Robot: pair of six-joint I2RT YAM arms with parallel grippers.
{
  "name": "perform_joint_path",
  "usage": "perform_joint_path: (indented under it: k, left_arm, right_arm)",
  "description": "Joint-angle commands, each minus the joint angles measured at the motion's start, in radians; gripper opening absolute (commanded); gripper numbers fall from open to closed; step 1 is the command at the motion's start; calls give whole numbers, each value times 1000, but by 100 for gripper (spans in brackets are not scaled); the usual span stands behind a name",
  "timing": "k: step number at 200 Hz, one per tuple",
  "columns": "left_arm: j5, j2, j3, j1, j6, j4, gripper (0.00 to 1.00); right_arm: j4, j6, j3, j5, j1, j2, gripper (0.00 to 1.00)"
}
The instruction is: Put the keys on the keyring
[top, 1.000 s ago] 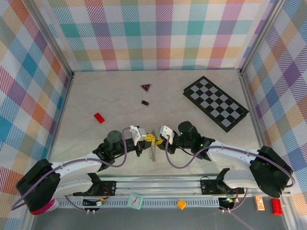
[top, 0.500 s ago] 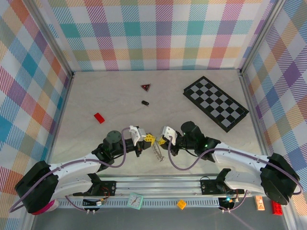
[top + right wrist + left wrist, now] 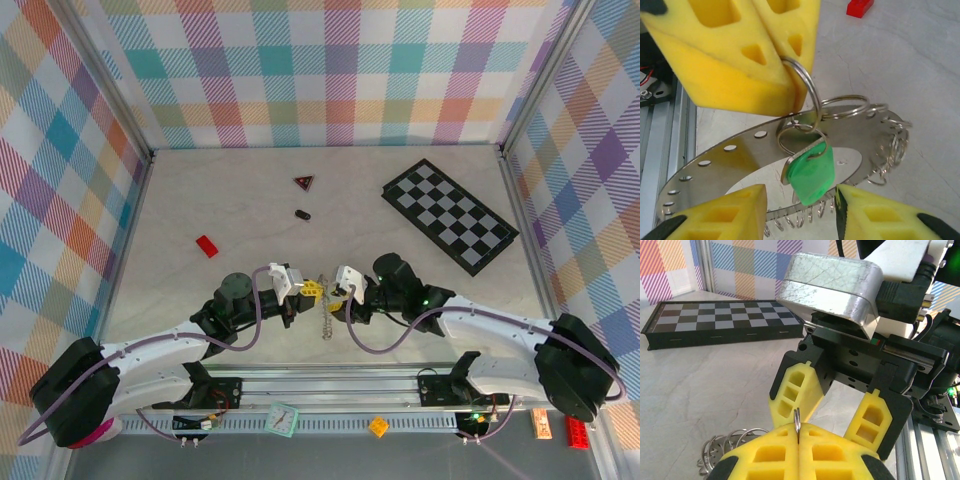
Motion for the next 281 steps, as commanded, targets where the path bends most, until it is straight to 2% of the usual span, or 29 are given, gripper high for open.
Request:
perform_joint_path:
  k: [1,53,74,106,122,173,231,281]
  left_arm:
    - [23,-21,10,-16,13,31,0]
    - [24,-14,11,-16,10,39,0]
    - [14,-15,13,-16,14,35,0]
    - [3,-15,18,-16,21,20,0]
    - [1,-13,22,-16,28,7,0]
    - [17,-23,31,-15,43,-31,0]
    - [-10,-44,74,-16,114,-209,0]
    - [-3,-67,63,-16,117,-184,0]
  right_arm:
    - [78,28,2,-50,6,19,42]
    - [194,56,1,-19,7,77,40]
    - [192,44,-4,3,8,68,30]
    - [161,23,-16,27,7,17,7]
    - [124,5,-15,39,7,-7,0]
    - [-37,-60,46,79,7,-60,0]
    - [-177,-122,126,103,7,-104,0]
    - [-225,-136,144,113,7,-95,0]
